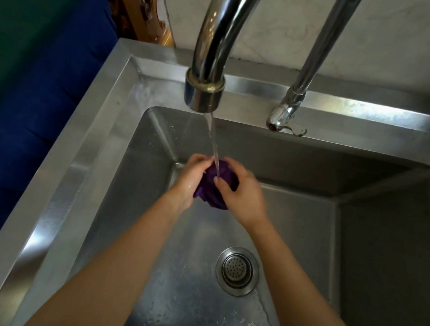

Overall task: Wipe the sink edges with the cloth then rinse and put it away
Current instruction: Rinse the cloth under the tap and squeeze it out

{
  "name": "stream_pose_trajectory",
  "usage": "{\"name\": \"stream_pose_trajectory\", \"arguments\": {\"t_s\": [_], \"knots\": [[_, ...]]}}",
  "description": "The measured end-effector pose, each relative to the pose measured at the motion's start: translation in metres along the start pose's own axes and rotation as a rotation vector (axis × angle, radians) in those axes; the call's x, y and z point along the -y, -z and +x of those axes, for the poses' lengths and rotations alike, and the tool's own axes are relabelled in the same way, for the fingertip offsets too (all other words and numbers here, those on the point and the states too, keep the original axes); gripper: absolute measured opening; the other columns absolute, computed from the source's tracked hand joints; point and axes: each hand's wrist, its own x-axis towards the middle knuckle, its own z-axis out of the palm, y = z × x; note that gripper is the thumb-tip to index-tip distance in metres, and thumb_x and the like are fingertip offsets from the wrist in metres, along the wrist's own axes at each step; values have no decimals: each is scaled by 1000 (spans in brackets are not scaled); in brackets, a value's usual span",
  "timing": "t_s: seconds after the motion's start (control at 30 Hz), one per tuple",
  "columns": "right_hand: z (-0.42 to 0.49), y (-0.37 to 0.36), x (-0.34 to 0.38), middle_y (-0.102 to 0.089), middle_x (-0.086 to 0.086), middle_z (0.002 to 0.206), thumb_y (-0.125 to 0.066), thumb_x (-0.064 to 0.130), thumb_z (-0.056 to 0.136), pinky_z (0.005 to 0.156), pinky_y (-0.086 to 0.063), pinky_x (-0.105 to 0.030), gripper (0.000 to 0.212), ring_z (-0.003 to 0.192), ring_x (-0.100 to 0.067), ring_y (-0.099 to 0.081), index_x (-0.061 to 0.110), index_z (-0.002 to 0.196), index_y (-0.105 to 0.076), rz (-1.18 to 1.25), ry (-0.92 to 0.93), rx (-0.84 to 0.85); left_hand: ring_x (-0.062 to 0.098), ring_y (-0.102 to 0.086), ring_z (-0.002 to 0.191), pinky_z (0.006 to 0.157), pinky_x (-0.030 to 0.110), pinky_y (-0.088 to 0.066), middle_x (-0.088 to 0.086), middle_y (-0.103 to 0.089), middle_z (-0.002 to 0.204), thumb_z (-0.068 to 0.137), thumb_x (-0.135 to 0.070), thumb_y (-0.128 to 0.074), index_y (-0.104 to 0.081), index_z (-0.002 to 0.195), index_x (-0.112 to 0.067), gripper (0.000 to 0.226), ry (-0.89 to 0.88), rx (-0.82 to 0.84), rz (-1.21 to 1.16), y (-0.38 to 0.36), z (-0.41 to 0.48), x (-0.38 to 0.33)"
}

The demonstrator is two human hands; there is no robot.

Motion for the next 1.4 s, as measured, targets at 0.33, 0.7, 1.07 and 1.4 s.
{"name": "stream_pose_trajectory", "arguments": {"t_s": [0.33, 0.7, 1.07, 1.4], "knots": [[4, -17, 37, -64, -12, 102, -39, 50, 93, 72, -45, -36, 42, 94, -35, -62, 15, 100, -60, -449, 2, -116, 8, -62, 44, 44, 17, -47, -4, -63, 50, 98, -34, -31, -64, 55, -18, 56, 118, 33, -203, -17, -14, 34], [36, -7, 5, -62, -16, 79, -41, 26, 87, 64, -39, -30, 31, 73, -32, -56, 13, 66, -60, -208, -310, 13, 29, -60, 76, 72, 42, -48, 5, -62, 63, 77, -32, -55, -65, 50, -22, 31, 35, -186, 139, -24, -17, 34], [32, 27, -22, -64, -15, 107, -36, 51, 94, 86, -53, -42, 49, 99, -31, -63, 11, 111, -59, 155, -442, 312, 26, -63, 87, 81, 41, -50, 8, -65, 90, 91, -28, -58, -56, 81, -17, 15, -43, -84, -57, -13, -24, 29], [7, 23, 1, -61, -4, 107, -56, -5, 74, 89, -40, -19, 36, 100, -15, -53, 16, 102, -64, 300, 70, 242, 30, -70, 85, 82, 50, -53, 12, -72, 97, 81, -76, -32, -68, 101, -13, 75, 391, 319, -479, -3, -31, 14]]}}
